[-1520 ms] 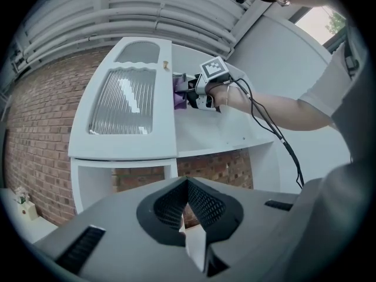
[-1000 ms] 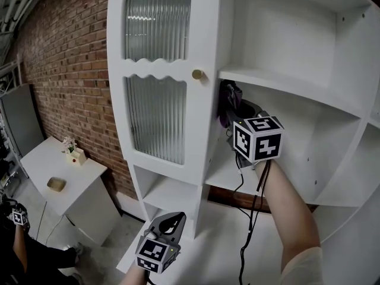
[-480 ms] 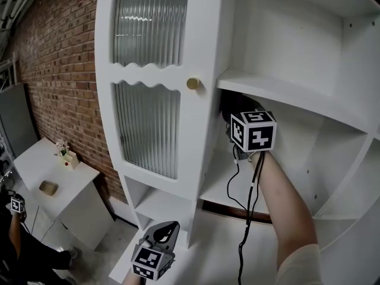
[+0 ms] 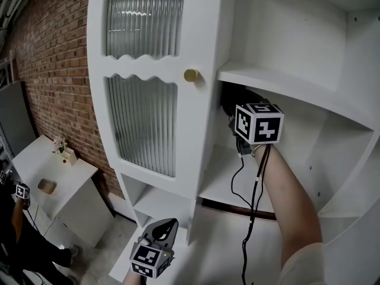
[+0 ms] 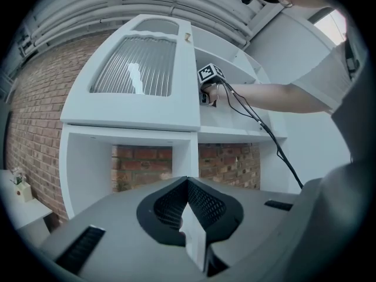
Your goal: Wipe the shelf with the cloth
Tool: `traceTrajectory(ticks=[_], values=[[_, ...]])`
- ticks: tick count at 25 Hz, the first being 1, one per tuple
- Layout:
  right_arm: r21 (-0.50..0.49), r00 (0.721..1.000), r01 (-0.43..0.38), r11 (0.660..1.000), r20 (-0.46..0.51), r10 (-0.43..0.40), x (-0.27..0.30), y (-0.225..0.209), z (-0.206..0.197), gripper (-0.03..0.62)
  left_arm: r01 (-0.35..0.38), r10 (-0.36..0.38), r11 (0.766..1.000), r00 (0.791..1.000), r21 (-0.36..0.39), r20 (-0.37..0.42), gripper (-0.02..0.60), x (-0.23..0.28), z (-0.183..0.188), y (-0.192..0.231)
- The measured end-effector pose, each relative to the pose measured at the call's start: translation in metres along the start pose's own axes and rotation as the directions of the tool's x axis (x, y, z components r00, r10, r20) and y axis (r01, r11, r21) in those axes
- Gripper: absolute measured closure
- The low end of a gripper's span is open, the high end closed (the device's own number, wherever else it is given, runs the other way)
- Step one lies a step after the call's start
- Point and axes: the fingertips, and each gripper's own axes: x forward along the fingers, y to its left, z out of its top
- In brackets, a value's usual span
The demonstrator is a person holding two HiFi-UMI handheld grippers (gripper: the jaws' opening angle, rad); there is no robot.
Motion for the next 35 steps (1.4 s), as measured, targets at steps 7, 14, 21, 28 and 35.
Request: traceTrajectory(ticks=[7, 14, 21, 28, 35], values=[[0.126, 0.992, -0.115, 0.985, -0.037, 0.12, -0.052, 0.025, -0.016, 0.515, 0.002, -0.002, 1.0, 1.0, -0.002, 0.009, 0.568, -0.003, 0.005, -0.008], [0.106, 0.987, -0.153, 0.982, -0.037, 0.158, -0.105, 0.062, -0.01, 0.514, 0.022, -0.022, 1.0, 1.0, 0.001, 0.011, 0.568, -0.013, 0.012, -0.024], [0.095, 0.97, -0.243, 0.965, 0.007, 0.244, -0.143, 0.12, 0.001, 0.516, 0.043, -0.043, 0.998, 0.999, 0.034, 0.002, 0.568, -0.03, 0.011, -0.041], [0.119, 0.967, -0.252, 0.96, 0.014, 0.253, -0.142, 0.131, -0.001, 0.514, 0.03, -0.031, 0.999, 1.0, 0.021, 0.003, 0.568, -0.039, 0.006, -0.04], [0.066, 0.975, -0.218, 0.974, -0.015, 0.22, -0.114, 0.11, -0.015, 0.513, 0.026, -0.026, 0.999, 1.0, 0.038, 0.0, 0.568, -0.022, 0.003, -0.037]])
